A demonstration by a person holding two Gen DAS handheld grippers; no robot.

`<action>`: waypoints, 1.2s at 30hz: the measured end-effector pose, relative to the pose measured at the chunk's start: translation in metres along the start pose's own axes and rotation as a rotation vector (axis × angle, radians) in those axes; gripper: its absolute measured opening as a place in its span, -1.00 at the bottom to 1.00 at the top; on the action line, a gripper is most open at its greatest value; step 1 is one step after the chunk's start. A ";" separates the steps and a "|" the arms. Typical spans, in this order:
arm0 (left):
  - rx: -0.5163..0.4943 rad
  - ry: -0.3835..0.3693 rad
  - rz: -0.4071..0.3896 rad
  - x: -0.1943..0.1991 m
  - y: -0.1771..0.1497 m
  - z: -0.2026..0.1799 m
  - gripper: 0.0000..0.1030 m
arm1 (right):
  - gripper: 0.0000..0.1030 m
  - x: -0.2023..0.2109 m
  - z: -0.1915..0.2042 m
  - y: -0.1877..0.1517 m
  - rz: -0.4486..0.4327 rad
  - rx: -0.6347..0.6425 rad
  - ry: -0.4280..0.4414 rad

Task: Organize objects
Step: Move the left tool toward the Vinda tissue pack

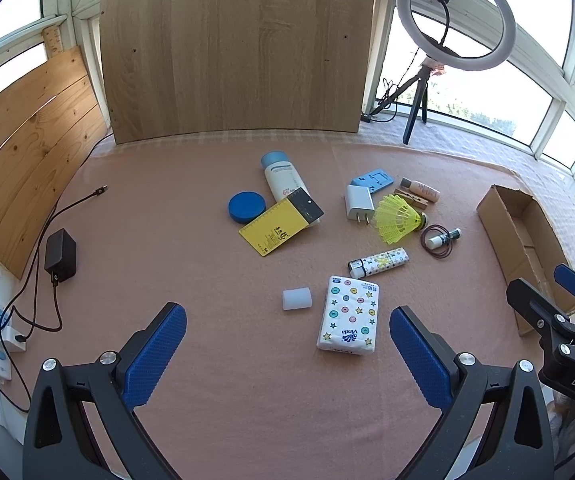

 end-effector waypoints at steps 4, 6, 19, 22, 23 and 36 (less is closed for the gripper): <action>0.000 -0.001 -0.001 0.000 0.000 0.000 0.99 | 0.99 -0.002 0.002 -0.001 0.010 0.007 0.011; 0.001 -0.002 0.000 -0.001 0.000 0.000 0.99 | 0.99 -0.003 0.003 -0.002 0.015 0.002 0.020; -0.001 -0.005 0.002 -0.002 0.001 -0.002 0.99 | 0.99 -0.003 -0.006 -0.001 0.011 -0.019 -0.009; -0.003 -0.006 0.003 -0.003 -0.001 -0.003 0.99 | 0.99 -0.006 -0.005 -0.003 0.026 -0.012 -0.007; -0.003 -0.007 0.004 -0.004 -0.001 -0.004 0.99 | 0.99 -0.007 -0.005 -0.004 0.029 -0.011 -0.007; -0.023 -0.034 0.024 -0.016 -0.005 -0.008 0.99 | 0.99 -0.014 -0.003 -0.009 0.048 -0.012 0.018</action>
Point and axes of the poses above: each gripper's, at about its wrist camera, not at the fingertips, and x roughly against the way its jaws point, z to its left, y to its top, the point moved 9 cm from there along -x, roughly the way its jaws point, and after that the axes turned 13 degrees about y, right-handed, at the moved point
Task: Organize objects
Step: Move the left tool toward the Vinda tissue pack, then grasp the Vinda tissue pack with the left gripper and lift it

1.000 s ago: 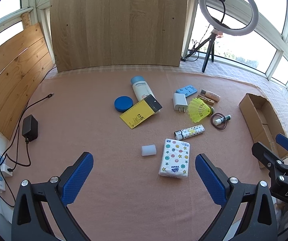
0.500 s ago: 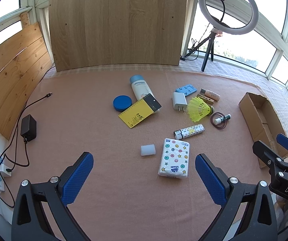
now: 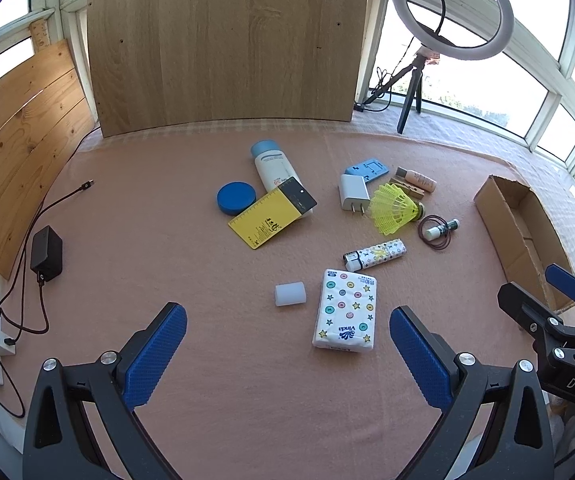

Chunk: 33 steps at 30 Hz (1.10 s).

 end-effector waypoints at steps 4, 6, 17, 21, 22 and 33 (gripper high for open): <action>-0.012 -0.018 0.010 -0.005 -0.001 -0.003 0.99 | 0.98 -0.002 -0.001 -0.001 0.004 -0.012 0.011; -0.019 -0.027 0.016 -0.008 -0.003 -0.005 0.99 | 0.98 -0.005 -0.002 -0.002 0.011 -0.023 0.020; -0.058 -0.105 0.084 -0.038 -0.018 -0.023 0.87 | 0.84 -0.036 -0.003 -0.010 0.097 -0.116 0.127; -0.059 -0.156 0.137 -0.052 -0.024 -0.030 0.71 | 0.77 -0.051 0.003 -0.012 0.133 -0.133 0.170; -0.059 -0.171 0.150 -0.056 -0.025 -0.033 0.68 | 0.76 -0.056 0.005 -0.013 0.145 -0.137 0.182; -0.117 -0.221 0.200 -0.079 -0.037 -0.054 0.34 | 0.07 -0.107 0.022 -0.033 0.317 -0.240 0.329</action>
Point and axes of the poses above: each gripper's, at about its wrist camera, not at the fingertips, and x roughly against the way its jaws point, z to its left, y to its top, the point moved 9 cm from there along -x, roughly the way its jaws point, and after that the axes turned 13 degrees about y, right-handed, at the moved point
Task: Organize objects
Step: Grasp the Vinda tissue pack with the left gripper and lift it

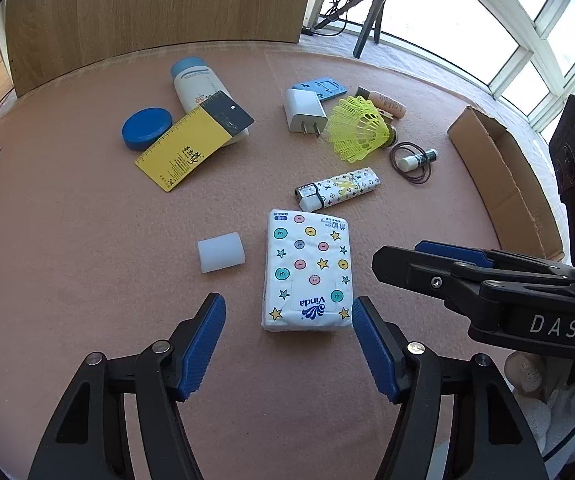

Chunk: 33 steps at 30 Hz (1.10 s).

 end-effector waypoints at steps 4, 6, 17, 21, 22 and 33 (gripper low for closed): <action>0.001 -0.041 0.030 -0.008 -0.001 -0.004 0.32 | 0.03 -0.011 0.004 -0.001 0.030 -0.012 0.026; 0.005 -0.051 0.039 -0.013 0.000 -0.004 0.32 | 0.01 -0.016 0.005 0.000 0.048 -0.019 0.040; 0.014 -0.114 0.069 -0.021 0.000 -0.010 0.00 | -0.30 -0.040 0.009 -0.003 0.124 -0.049 0.098; 0.027 -0.132 0.080 -0.022 0.000 -0.010 -0.01 | -0.38 -0.044 0.012 0.000 0.135 -0.043 0.110; 0.030 -0.138 0.083 -0.022 -0.001 -0.010 -0.01 | -0.41 -0.045 0.013 0.001 0.139 -0.042 0.115; -0.009 -0.155 0.063 -0.007 -0.001 -0.033 -0.03 | -0.41 -0.024 0.010 0.009 0.112 -0.016 0.093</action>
Point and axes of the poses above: each gripper's, at about its wrist camera, not at the fingertips, and x roughly against the way its jaws point, z to its left, y to its top, the point moved 9 cm from there along -x, roughly the way its jaws point, and after that the axes turned 13 degrees about y, right-handed, at the moved point
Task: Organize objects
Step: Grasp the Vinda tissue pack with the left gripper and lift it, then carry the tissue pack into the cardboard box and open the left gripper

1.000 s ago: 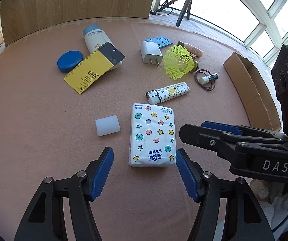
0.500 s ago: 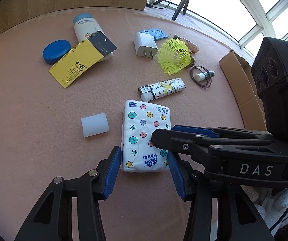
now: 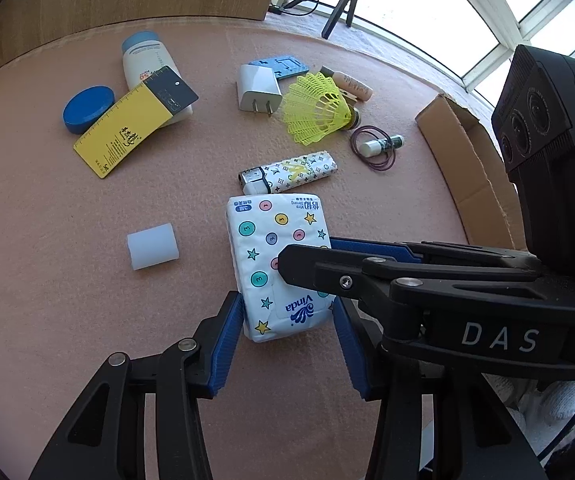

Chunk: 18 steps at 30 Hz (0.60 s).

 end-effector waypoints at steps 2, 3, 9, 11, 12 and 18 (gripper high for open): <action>-0.015 -0.004 -0.013 0.005 0.003 -0.010 -0.03 | -0.41 0.010 -0.001 0.002 -0.015 0.003 -0.005; -0.024 -0.005 -0.023 0.009 0.005 -0.015 -0.03 | -0.41 0.017 -0.002 0.003 -0.026 0.004 -0.008; -0.093 -0.034 -0.082 0.031 0.023 -0.062 -0.03 | -0.41 0.066 -0.011 0.006 -0.109 0.005 -0.030; -0.122 -0.053 -0.097 0.035 0.029 -0.086 -0.03 | -0.41 0.088 -0.020 0.005 -0.144 -0.003 -0.038; -0.139 -0.062 -0.105 0.037 0.033 -0.098 -0.03 | -0.41 0.099 -0.024 0.005 -0.162 -0.009 -0.044; -0.233 -0.118 -0.144 0.041 0.051 -0.175 -0.03 | -0.41 0.166 -0.058 0.002 -0.269 -0.051 -0.094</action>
Point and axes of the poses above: each gripper's, at about its wrist camera, not at the fingertips, and x roughly against the way its jaws point, z to its left, y to its top, the point moved 9 cm from there along -x, roughly the way its jaws point, and after that the axes turned 13 degrees about y, right-handed, at the moved point
